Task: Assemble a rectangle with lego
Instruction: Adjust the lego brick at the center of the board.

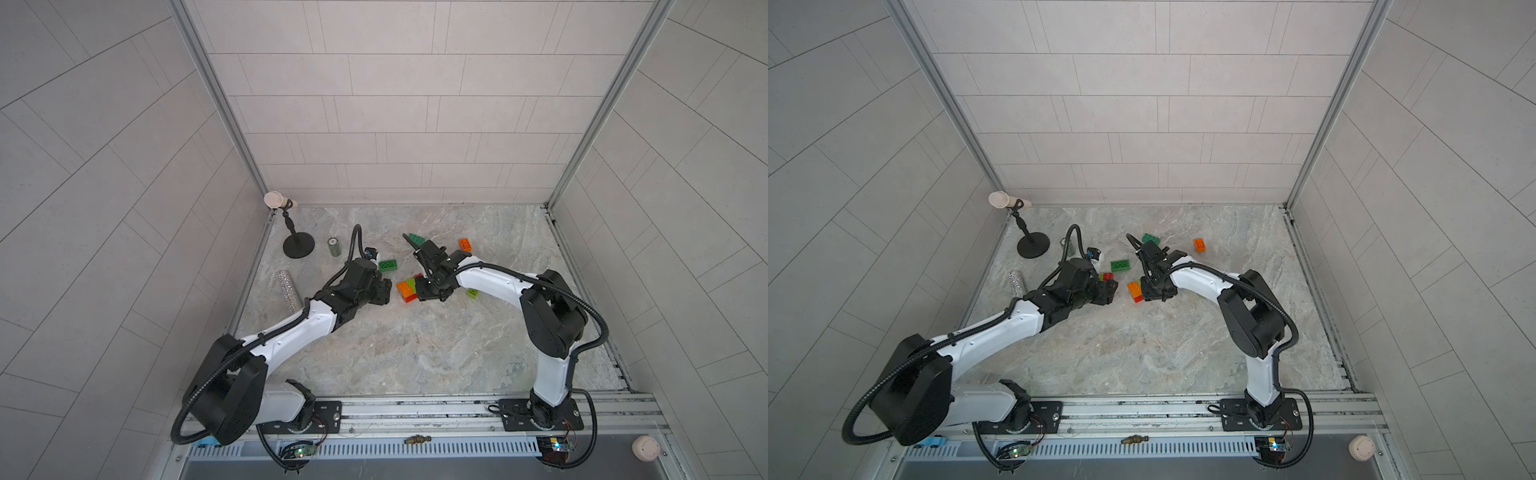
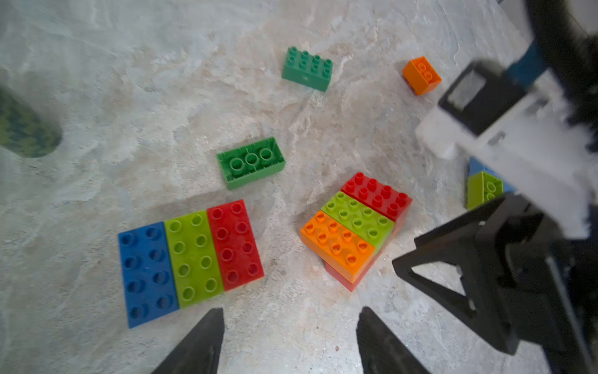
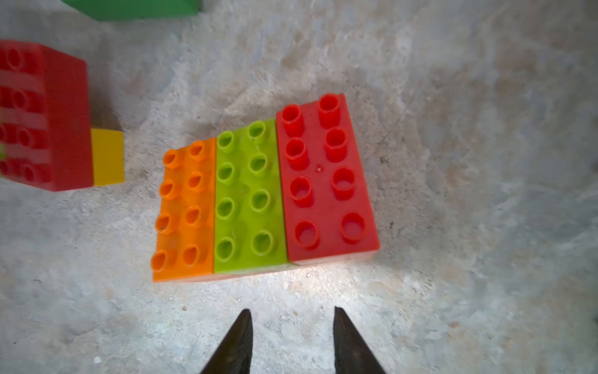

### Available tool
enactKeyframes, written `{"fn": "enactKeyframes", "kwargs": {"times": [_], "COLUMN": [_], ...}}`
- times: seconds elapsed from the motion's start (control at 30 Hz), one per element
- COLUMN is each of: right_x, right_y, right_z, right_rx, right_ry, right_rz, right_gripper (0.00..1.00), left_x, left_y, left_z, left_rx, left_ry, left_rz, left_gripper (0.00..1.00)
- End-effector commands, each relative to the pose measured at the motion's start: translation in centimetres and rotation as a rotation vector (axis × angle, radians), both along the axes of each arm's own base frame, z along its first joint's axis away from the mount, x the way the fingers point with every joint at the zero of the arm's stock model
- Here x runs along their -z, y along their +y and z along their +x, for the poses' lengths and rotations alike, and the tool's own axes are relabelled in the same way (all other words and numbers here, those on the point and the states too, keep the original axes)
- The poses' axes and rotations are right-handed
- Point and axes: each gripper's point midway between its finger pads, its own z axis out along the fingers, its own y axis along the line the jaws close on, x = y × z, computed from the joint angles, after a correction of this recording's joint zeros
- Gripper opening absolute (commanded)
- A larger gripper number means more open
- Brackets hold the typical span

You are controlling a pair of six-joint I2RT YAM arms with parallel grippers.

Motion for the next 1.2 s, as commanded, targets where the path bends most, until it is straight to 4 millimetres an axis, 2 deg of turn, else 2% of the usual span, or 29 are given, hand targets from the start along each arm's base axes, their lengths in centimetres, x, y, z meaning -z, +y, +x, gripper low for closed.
{"fn": "enactKeyframes", "kwargs": {"times": [0.0, 0.07, 0.2, 0.3, 0.43, 0.57, 0.7, 0.87, 1.03, 1.17], "right_x": [-4.4, -4.9, -4.0, -3.5, -2.1, -0.5, 0.2, 0.9, 1.2, 0.4], "right_y": [-1.4, -2.1, -3.1, -2.6, -1.4, -1.3, -2.0, -2.7, -3.4, -3.3], "right_z": [2.0, 2.7, 4.2, 5.4, 5.9, 5.4, 4.6, 2.6, 1.2, 0.6], "right_rx": [0.054, 0.063, 0.057, 0.054, 0.035, 0.026, 0.031, 0.032, 0.055, 0.057], "right_ry": [-0.067, -0.071, -0.048, -0.052, -0.026, 0.003, 0.016, 0.036, 0.017, -0.017], "right_rz": [0.070, 0.066, -0.011, -0.020, -0.001, -0.021, -0.042, -0.050, -0.032, -0.005], "right_gripper": [0.46, 0.48, 0.49, 0.49, 0.48, 0.47, 0.47, 0.46, 0.46, 0.46], "left_x": [-0.2, 0.2, 0.7, 0.7, 0.9, 1.2, 1.3, 1.3, 1.4, 1.3], "left_y": [-2.1, -3.1, -4.5, -5.0, -5.2, -5.6, -6.0, -6.3, -6.3, -6.2], "left_z": [0.0, 0.0, 0.5, 1.0, 1.4, 1.7, 1.9, 1.9, 1.5, 1.1], "left_rx": [0.020, 0.038, 0.067, 0.070, 0.078, 0.091, 0.101, 0.112, 0.113, 0.111], "left_ry": [0.011, 0.022, 0.032, 0.030, 0.026, 0.034, 0.034, 0.035, 0.046, 0.053], "left_rz": [-0.027, -0.025, -0.003, 0.004, 0.018, 0.021, 0.016, 0.012, 0.005, -0.004], "left_gripper": [0.70, 0.70, 0.70, 0.69, 0.69, 0.68, 0.67, 0.67, 0.67, 0.67]}}
